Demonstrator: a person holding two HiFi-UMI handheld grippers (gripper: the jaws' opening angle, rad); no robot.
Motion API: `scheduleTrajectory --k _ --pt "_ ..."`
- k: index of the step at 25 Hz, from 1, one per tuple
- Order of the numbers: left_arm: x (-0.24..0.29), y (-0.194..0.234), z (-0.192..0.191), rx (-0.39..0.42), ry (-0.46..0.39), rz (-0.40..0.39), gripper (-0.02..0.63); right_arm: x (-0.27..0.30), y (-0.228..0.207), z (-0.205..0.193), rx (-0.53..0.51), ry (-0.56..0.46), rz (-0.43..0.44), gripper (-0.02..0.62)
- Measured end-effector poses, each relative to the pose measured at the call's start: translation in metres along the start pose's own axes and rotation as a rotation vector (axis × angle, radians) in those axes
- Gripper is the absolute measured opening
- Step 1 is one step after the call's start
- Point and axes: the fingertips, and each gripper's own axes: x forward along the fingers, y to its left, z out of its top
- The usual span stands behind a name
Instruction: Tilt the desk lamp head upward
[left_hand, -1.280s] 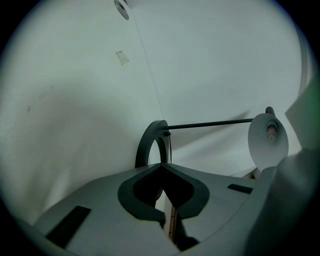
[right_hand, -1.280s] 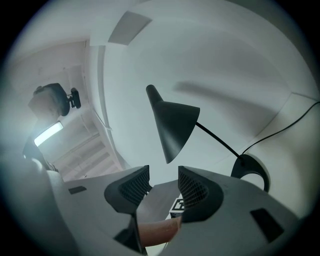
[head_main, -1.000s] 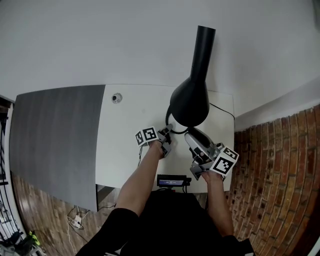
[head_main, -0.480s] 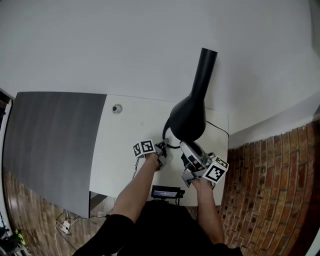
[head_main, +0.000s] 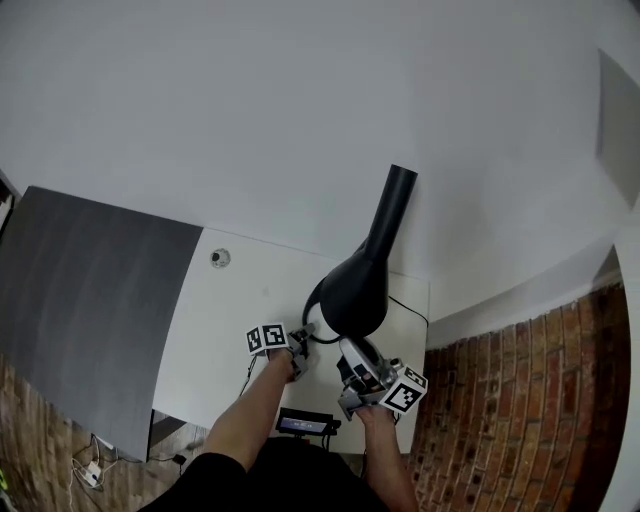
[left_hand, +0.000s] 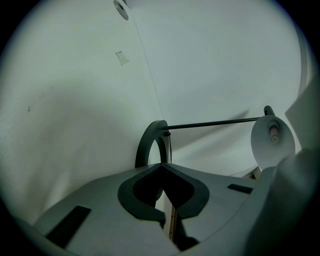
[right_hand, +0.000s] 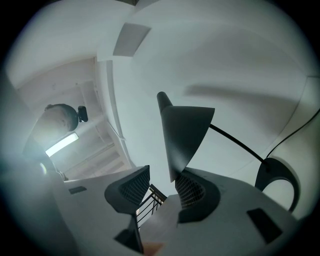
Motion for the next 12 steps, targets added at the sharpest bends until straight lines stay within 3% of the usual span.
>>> scheduleTrajectory --k 12 --pt "0.002 0.0 0.002 0.006 0.001 0.0 0.012 -0.004 0.039 0.008 -0.028 -0.037 0.083 0.162"
